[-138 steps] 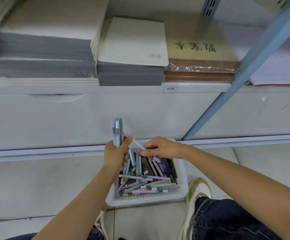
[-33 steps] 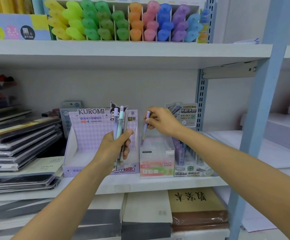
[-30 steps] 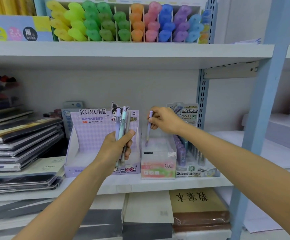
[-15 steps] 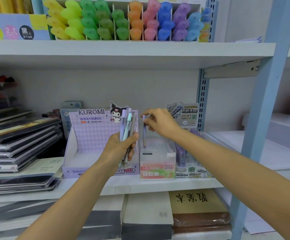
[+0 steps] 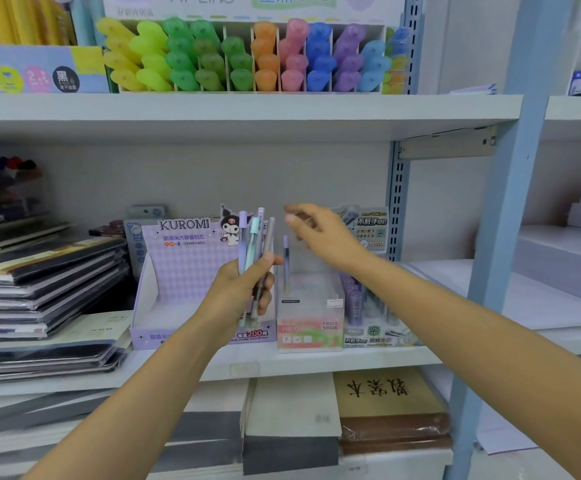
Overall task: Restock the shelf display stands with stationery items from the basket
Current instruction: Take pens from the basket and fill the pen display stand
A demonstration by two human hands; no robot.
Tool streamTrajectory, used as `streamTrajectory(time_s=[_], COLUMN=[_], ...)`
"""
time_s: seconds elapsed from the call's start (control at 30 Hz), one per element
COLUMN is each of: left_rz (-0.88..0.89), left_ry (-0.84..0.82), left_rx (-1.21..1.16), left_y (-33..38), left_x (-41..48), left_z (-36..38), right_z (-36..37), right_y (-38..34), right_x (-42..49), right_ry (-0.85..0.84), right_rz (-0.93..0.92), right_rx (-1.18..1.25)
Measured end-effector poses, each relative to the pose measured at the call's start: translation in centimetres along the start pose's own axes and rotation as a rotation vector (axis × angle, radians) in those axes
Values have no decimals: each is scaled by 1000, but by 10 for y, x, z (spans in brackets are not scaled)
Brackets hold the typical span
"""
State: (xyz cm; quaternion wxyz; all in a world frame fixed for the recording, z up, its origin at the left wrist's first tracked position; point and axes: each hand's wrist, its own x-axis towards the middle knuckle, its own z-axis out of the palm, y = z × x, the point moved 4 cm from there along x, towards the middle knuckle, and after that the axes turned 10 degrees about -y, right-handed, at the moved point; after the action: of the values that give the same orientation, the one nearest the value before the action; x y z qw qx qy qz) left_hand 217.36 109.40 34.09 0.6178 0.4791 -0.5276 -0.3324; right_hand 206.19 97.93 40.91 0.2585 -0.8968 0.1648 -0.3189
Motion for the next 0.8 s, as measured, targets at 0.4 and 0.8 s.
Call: streamTrajectory(time_s=[0.4,0.8], left_rz=[-38,140], left_ry=[46,358], left_rx=[-114,-225], left_y=[5,29], left_x=[-17,-24], left_z=[0,8], right_z=[-25,0], right_y=[-8,-10], right_x=[-29,-59], right_ry=[114,-367], right_rz=[49,13], right_rx=[792,383])
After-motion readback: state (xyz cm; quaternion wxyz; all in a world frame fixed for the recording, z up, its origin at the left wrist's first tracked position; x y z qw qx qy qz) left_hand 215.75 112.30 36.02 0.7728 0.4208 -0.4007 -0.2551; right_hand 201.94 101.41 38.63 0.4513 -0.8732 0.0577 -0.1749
